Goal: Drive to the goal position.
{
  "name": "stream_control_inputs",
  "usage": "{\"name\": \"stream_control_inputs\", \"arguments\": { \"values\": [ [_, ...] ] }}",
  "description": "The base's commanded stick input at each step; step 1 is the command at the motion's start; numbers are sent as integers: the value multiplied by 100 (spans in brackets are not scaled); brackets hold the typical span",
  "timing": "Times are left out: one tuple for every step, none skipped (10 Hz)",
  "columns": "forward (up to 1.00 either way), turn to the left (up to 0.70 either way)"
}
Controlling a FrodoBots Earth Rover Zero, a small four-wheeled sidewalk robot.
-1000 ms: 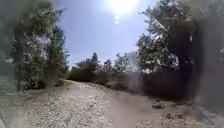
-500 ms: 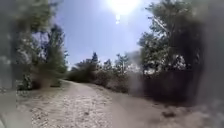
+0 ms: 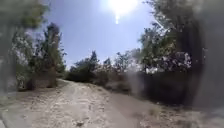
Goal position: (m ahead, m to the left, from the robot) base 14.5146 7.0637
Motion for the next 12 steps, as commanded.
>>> {"name": "stream_control_inputs", "arguments": {
  "values": [
    [70, 14],
    [70, 14],
    [70, 14],
    [70, 5],
    [70, 4],
    [70, 12],
    [70, 14],
    [70, 14],
    [70, 14],
    [70, 14],
    [70, 14],
    [70, 9]
  ]
}}
